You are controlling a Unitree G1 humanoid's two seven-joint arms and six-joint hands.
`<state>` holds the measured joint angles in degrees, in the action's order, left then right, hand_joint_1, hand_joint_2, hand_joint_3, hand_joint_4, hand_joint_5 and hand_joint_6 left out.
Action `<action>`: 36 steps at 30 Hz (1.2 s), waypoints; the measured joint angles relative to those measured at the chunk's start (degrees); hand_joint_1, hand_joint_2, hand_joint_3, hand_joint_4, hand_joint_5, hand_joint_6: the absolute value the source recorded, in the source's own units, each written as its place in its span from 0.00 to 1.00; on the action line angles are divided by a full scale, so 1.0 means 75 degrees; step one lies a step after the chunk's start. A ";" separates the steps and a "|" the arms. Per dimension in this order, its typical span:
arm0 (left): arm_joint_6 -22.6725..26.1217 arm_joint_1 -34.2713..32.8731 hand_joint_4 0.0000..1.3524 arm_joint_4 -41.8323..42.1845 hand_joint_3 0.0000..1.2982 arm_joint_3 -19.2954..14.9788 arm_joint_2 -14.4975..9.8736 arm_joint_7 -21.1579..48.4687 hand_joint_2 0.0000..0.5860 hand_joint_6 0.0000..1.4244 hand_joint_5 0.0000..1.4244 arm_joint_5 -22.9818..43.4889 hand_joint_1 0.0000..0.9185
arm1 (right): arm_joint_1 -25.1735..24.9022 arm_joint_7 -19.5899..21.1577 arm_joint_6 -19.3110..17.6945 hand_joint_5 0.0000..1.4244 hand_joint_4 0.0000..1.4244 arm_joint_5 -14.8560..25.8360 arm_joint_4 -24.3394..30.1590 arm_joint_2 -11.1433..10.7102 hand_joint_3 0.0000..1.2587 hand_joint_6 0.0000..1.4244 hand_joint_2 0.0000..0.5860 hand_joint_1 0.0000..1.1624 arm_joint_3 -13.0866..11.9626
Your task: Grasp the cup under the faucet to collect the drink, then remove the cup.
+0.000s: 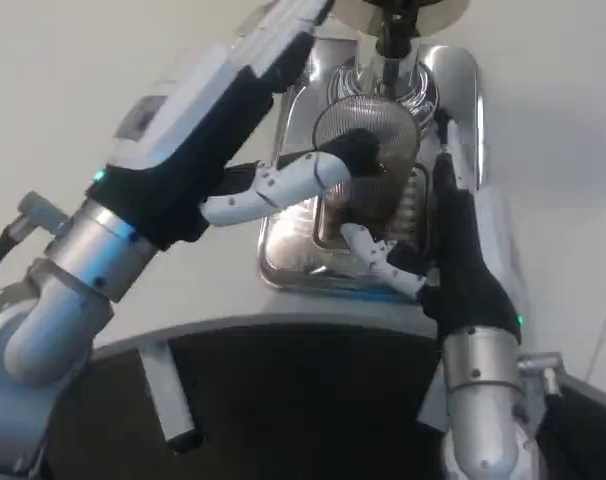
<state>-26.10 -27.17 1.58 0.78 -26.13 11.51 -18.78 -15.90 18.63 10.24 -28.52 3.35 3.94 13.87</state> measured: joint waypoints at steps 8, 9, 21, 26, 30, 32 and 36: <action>0.0023 0.0076 0.00 0.0013 0.00 -0.0033 0.0004 -0.0024 0.37 0.00 0.00 0.0007 0.00 | -0.0399 0.0013 -0.0005 0.01 0.00 0.0099 -0.0405 0.0111 0.00 0.12 0.56 0.70 0.0029; 0.0023 0.0076 0.00 0.0013 0.00 -0.0033 0.0005 -0.0024 0.37 0.00 0.00 0.0010 0.00 | -0.0433 0.0013 -0.0005 0.01 0.00 0.0111 -0.0428 0.0120 0.00 0.12 0.56 0.70 0.0018; 0.0023 0.0076 0.00 -0.0005 0.00 -0.0073 0.0005 -0.0028 0.37 0.00 0.00 0.0074 0.00 | -0.0493 0.0048 -0.0004 0.03 0.01 0.0113 -0.0488 0.0142 0.02 0.14 0.54 0.71 -0.0012; 0.0023 0.0077 0.00 -0.0005 0.00 -0.0133 0.0005 -0.0028 0.37 0.00 0.00 0.0096 0.00 | -0.0572 0.0049 0.0059 0.14 0.11 0.0071 -0.0517 0.0163 0.15 0.30 0.53 0.93 0.0021; 0.0060 0.0082 0.00 0.0024 0.00 -0.0234 0.0005 -0.0028 0.37 0.00 0.00 0.0100 0.00 | -0.1042 0.0238 0.0411 0.33 0.28 -0.0252 -0.0708 0.0310 0.32 0.52 0.61 1.00 0.0041; 0.0083 0.0084 0.00 0.0030 0.00 -0.0247 0.0005 -0.0028 0.37 0.00 0.00 0.0099 0.00 | -0.1150 0.0311 0.0479 0.42 0.35 -0.0348 -0.0764 0.0325 0.41 0.62 0.63 1.00 0.0056; 0.0137 0.0085 0.00 0.0075 0.00 -0.0252 0.0006 -0.0028 0.37 0.00 0.00 0.0093 0.00 | -0.1160 0.0696 0.0484 0.50 0.43 -0.0517 -0.0790 0.0340 0.49 0.73 0.56 1.00 0.0126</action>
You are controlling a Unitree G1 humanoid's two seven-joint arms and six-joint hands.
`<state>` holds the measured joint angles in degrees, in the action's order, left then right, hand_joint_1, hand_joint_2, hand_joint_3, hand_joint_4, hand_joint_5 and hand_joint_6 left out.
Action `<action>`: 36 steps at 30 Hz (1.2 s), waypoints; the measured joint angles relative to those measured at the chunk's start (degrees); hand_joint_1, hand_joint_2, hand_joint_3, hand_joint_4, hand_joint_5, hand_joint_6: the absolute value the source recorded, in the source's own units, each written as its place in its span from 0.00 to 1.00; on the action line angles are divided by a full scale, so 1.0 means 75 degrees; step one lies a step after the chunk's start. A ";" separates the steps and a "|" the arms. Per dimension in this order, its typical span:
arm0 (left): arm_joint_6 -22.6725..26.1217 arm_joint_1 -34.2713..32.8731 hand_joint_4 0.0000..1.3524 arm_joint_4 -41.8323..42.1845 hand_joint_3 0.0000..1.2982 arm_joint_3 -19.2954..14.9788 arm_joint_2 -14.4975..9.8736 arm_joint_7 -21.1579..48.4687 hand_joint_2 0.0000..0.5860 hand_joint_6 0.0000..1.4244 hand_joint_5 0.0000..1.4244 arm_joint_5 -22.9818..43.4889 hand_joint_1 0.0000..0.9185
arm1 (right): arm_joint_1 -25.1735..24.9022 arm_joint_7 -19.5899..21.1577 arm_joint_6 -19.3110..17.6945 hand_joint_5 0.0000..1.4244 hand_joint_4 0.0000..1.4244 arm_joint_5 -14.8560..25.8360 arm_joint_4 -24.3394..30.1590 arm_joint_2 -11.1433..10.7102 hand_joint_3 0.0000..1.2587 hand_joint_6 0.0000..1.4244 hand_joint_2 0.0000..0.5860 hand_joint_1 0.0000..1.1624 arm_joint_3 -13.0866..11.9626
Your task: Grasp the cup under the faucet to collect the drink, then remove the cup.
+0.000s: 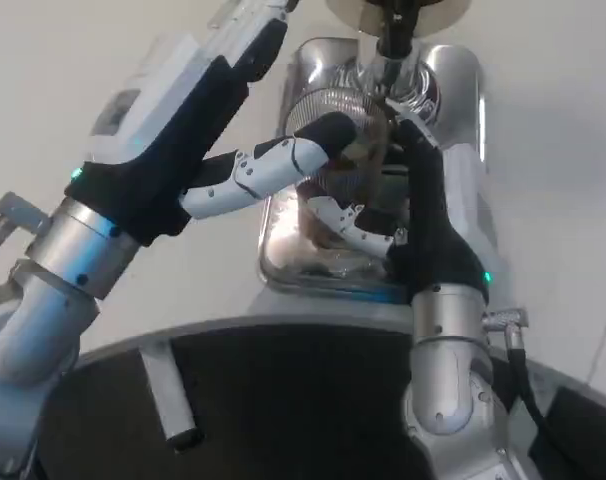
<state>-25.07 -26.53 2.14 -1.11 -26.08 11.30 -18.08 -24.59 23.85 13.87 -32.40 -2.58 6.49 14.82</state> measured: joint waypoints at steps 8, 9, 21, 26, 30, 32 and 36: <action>0.0042 0.0000 0.00 -0.0008 0.00 0.0021 0.0002 0.0000 0.37 0.00 0.00 -0.0022 0.00 | 0.0037 0.0355 -0.0309 0.53 0.45 0.0036 -0.0198 0.0001 0.52 0.76 0.56 1.00 -0.0016; 0.0042 -0.0001 0.00 -0.0012 0.00 0.0026 0.0003 0.0000 0.37 0.00 0.00 -0.0022 0.00 | 0.0038 0.0356 -0.0323 0.53 0.45 0.0037 -0.0200 -0.0001 0.52 0.76 0.56 1.00 -0.0025; 0.0042 -0.0001 0.00 -0.0076 0.00 0.0034 0.0013 0.0000 0.36 0.00 0.00 -0.0022 0.00 | 0.0080 0.0350 -0.0366 0.55 0.48 0.0061 -0.0158 -0.0023 0.53 0.80 0.53 1.00 -0.0182; 0.0045 0.0001 0.00 -0.0072 0.00 -0.0015 -0.0010 0.0000 0.36 0.00 0.00 -0.0021 0.00 | 0.0098 0.0083 -0.0201 0.56 0.48 0.0055 0.0313 -0.0020 0.53 0.80 0.53 1.00 -0.0173; 0.0061 0.0089 0.00 -0.0069 0.00 -0.0145 -0.0106 0.0000 0.37 0.00 0.00 0.0009 0.00 | 0.0240 -0.0162 -0.0031 0.56 0.49 0.0021 0.0803 -0.0037 0.54 0.80 0.53 1.00 -0.0118; 0.0070 0.0191 0.00 -0.0068 0.00 -0.0237 -0.0146 0.0000 0.37 0.00 0.00 0.0016 0.00 | 0.0389 -0.0264 0.0051 0.56 0.49 0.0019 0.1037 -0.0090 0.54 0.80 0.53 1.00 -0.0083; 0.0180 0.0280 0.00 -0.0042 0.00 -0.0416 -0.0299 0.0001 0.36 0.00 0.00 0.0021 0.00 | 0.0820 -0.0580 0.0332 0.56 0.49 -0.0016 0.1586 -0.0237 0.55 0.81 0.53 1.00 0.0012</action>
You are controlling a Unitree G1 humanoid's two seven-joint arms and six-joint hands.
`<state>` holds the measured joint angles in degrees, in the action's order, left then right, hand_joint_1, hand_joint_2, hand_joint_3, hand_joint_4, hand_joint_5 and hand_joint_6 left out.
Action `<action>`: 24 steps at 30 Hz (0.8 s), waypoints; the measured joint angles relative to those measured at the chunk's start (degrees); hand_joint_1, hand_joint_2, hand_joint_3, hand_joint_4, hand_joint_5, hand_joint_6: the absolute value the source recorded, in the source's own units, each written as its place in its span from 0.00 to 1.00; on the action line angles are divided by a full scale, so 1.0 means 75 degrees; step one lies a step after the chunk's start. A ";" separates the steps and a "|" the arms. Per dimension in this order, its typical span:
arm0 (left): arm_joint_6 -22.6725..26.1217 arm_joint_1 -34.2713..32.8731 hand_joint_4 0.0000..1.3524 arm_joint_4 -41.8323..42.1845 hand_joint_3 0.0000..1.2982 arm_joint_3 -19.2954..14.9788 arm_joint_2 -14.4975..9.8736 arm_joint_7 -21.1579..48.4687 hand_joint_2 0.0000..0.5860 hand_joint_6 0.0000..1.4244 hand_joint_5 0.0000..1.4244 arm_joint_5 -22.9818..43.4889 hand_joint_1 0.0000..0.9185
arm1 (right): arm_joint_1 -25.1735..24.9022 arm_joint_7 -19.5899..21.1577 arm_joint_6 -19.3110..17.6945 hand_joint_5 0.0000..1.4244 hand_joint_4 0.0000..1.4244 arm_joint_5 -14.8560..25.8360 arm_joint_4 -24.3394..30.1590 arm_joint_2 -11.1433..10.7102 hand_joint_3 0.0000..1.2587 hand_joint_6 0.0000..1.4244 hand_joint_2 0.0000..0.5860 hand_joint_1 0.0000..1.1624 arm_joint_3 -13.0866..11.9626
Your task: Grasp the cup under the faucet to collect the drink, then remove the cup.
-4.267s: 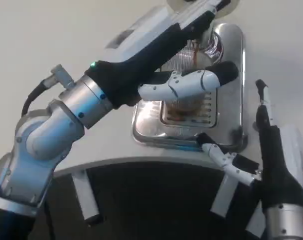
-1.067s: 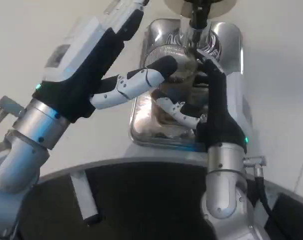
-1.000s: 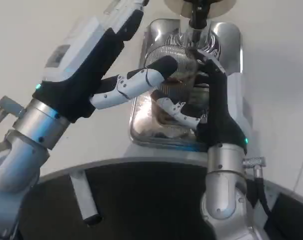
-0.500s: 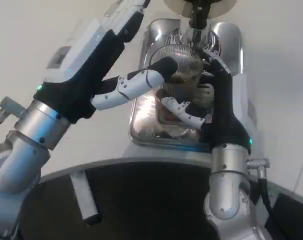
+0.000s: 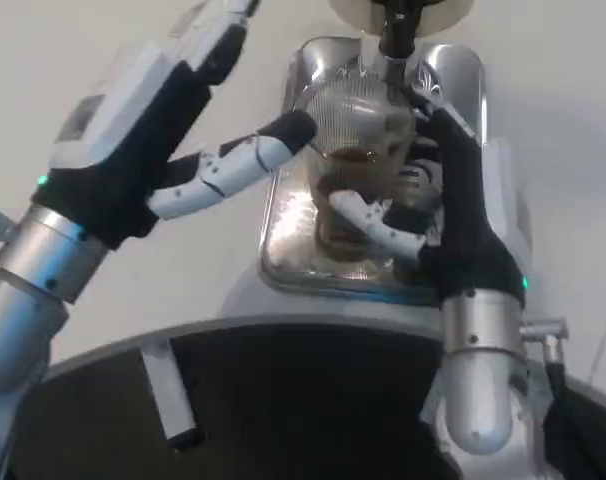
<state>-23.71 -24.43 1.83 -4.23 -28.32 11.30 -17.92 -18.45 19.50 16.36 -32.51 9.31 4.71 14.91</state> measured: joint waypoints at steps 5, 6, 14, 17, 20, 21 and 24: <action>0.0260 0.0172 0.00 0.0145 0.00 -0.0144 -0.0039 0.0000 0.36 0.00 0.00 0.0038 0.00 | 0.0368 -0.0206 0.0155 0.56 0.49 -0.0006 0.0350 -0.0118 0.55 0.81 0.51 1.00 0.0111; 0.0315 0.0220 0.00 0.0173 0.00 -0.0176 -0.0052 0.0000 0.36 0.00 0.00 0.0044 0.00 | 0.0442 -0.0220 0.0158 0.56 0.49 -0.0007 0.0410 -0.0138 0.55 0.80 0.51 1.00 0.0136; 0.0652 0.0844 0.00 0.0685 0.00 -0.0530 -0.0480 0.0003 0.35 0.00 0.00 -0.0063 0.00 | 0.0944 -0.0406 0.0175 0.56 0.50 -0.0151 0.0997 -0.0204 0.55 0.80 0.50 1.00 0.0287; 0.0751 0.1197 0.00 0.0742 0.00 -0.0765 -0.0848 0.0003 0.33 0.00 0.00 -0.0332 0.00 | 0.1262 -0.0598 0.0189 0.56 0.50 -0.0177 0.1483 -0.0230 0.55 0.80 0.49 1.00 0.0312; 0.0803 0.1562 0.00 0.0742 0.00 -0.0900 -0.1211 0.0003 0.31 0.00 0.00 -0.0628 0.00 | 0.1530 -0.0843 0.0197 0.57 0.50 -0.0242 0.1935 -0.0348 0.56 0.80 0.49 1.00 0.0244; 0.0816 0.1683 0.00 0.0745 0.00 -0.0901 -0.1304 0.0003 0.31 0.00 0.00 -0.0727 0.00 | 0.1619 -0.0921 0.0199 0.57 0.50 -0.0244 0.2071 -0.0373 0.56 0.80 0.49 1.00 0.0195; 0.0860 0.1823 0.00 0.0747 0.00 -0.0879 -0.1411 0.0004 0.29 0.00 0.00 -0.1009 0.00 | 0.1746 -0.1058 0.0203 0.57 0.50 -0.0240 0.2248 -0.0401 0.56 0.81 0.49 1.00 0.0099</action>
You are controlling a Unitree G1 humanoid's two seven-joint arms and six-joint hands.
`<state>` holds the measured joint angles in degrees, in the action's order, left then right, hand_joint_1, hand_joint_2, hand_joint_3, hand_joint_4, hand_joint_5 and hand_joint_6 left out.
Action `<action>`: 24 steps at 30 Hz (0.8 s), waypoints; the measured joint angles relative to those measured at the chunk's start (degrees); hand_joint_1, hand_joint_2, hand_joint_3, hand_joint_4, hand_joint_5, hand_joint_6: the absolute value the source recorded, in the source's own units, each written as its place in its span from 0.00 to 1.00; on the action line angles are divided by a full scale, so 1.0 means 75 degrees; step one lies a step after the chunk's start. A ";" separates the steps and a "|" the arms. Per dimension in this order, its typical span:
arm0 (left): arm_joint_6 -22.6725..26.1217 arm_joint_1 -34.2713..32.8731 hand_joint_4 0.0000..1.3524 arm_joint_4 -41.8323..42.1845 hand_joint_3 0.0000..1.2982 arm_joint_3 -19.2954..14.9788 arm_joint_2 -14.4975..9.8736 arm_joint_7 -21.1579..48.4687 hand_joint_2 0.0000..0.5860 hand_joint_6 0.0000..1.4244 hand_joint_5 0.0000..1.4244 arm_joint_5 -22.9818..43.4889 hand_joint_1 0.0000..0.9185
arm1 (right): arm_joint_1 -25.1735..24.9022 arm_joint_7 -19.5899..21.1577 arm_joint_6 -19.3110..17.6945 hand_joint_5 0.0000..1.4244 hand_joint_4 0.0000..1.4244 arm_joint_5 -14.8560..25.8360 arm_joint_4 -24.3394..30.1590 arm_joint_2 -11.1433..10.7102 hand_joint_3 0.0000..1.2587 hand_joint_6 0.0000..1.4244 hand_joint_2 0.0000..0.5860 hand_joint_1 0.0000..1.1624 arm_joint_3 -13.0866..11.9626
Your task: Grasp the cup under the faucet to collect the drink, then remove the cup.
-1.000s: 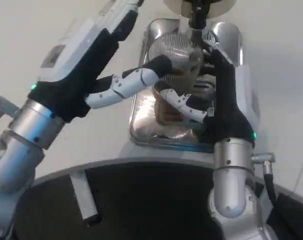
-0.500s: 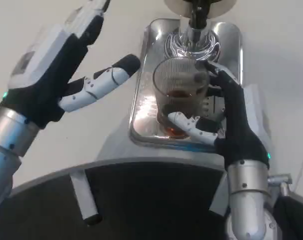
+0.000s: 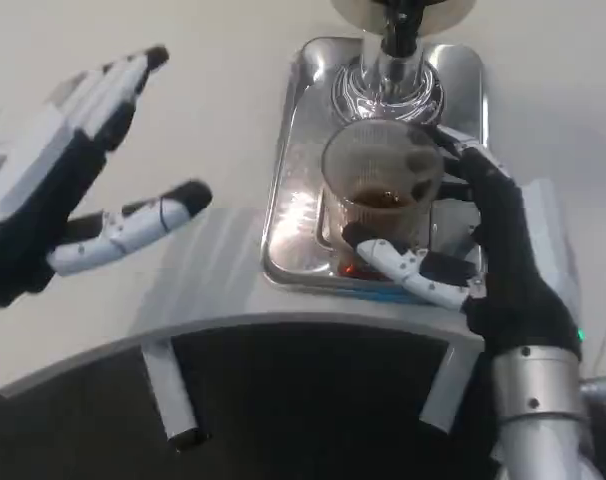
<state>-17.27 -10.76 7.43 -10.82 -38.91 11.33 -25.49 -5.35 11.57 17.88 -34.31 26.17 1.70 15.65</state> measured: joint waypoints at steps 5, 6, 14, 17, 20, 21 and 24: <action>0.0021 0.0280 0.00 0.0139 0.00 0.0314 -0.0578 0.0092 0.27 0.00 0.00 -0.1082 0.00 | 0.0485 -0.0360 0.0001 0.57 0.50 0.0018 0.0492 -0.0104 0.56 0.81 0.49 1.00 -0.0142; 0.0029 0.0320 0.00 0.0178 0.00 0.0373 -0.0640 0.0098 0.27 0.00 0.00 -0.1245 0.00 | 0.0572 -0.0434 0.0001 0.57 0.50 0.0028 0.0584 -0.0134 0.56 0.81 0.49 1.00 -0.0171; 0.0025 0.0728 0.00 0.0521 0.00 0.0418 -0.0764 0.0043 0.25 0.00 0.00 -0.1850 0.00 | 0.1091 -0.0955 0.0000 0.56 0.50 0.0131 0.1380 -0.0343 0.56 0.81 0.49 1.00 -0.0308; 0.0009 0.0817 0.00 0.0579 0.00 0.0414 -0.0764 -0.0031 0.24 0.00 0.00 -0.2013 0.00 | 0.1358 -0.1184 -0.0006 0.56 0.50 0.0239 0.1715 -0.0450 0.56 0.81 0.49 1.00 -0.0416; -0.0017 0.0886 0.00 0.0604 0.00 0.0412 -0.0764 -0.0097 0.24 0.00 0.00 -0.2069 0.00 | 0.1641 -0.1443 -0.0007 0.56 0.50 0.0409 0.2001 -0.0609 0.56 0.81 0.49 1.00 -0.0549; -0.0026 0.0906 0.00 0.0625 0.00 0.0412 -0.0764 -0.0114 0.24 0.00 0.00 -0.2078 0.00 | 0.1741 -0.1555 -0.0009 0.56 0.50 0.0461 0.2124 -0.0665 0.56 0.81 0.49 1.00 -0.0588; -0.0069 0.0934 0.00 0.0658 0.00 0.0415 -0.0763 -0.0165 0.24 0.00 0.00 -0.2088 0.00 | 0.2003 -0.1804 -0.0046 0.56 0.50 0.0619 0.2533 -0.0882 0.56 0.81 0.49 1.00 -0.0726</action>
<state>-17.78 -3.75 12.37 -7.71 -44.63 10.09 -41.15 9.67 -1.96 17.54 -29.67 45.17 -4.91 10.21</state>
